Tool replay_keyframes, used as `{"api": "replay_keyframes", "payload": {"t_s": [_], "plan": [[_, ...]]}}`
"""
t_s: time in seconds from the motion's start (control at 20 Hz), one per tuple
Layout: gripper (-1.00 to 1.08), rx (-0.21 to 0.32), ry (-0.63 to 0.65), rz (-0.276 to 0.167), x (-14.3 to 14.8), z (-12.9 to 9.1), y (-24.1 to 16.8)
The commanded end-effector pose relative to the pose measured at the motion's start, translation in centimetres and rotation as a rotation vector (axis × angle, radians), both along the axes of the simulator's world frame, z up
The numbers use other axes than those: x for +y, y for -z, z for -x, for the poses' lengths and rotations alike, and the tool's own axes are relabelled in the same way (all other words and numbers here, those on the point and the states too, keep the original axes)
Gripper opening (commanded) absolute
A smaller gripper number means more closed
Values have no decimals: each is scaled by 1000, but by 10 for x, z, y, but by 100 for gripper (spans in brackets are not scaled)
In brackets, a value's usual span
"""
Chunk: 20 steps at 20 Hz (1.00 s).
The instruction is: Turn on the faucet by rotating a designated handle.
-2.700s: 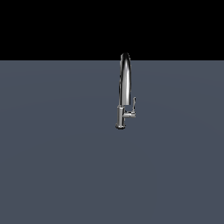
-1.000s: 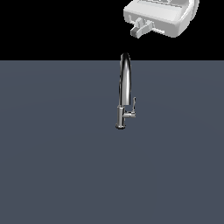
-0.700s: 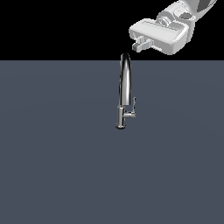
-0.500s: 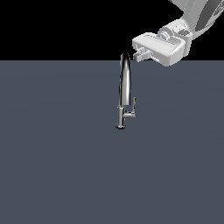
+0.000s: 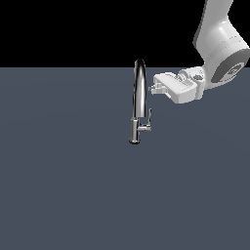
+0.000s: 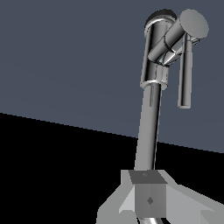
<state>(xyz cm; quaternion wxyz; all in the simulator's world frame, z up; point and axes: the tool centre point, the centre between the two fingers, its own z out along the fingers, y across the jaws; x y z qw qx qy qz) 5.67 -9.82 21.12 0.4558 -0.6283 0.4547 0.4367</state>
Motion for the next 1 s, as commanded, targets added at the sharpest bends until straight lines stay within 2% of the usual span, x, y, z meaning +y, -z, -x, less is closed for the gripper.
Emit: {"api": "replay_keyframes", "payload": {"t_s": [0.0, 0.25, 0.45, 0.65, 0.95], "plan": [[-100, 47, 49, -50, 0, -4, 20], [-100, 122, 127, -129, 1, -9, 54], [-100, 164, 169, -172, 4, -10, 73], [-100, 185, 191, -194, 5, -10, 83], [-100, 185, 192, -195, 6, -10, 83]]}}
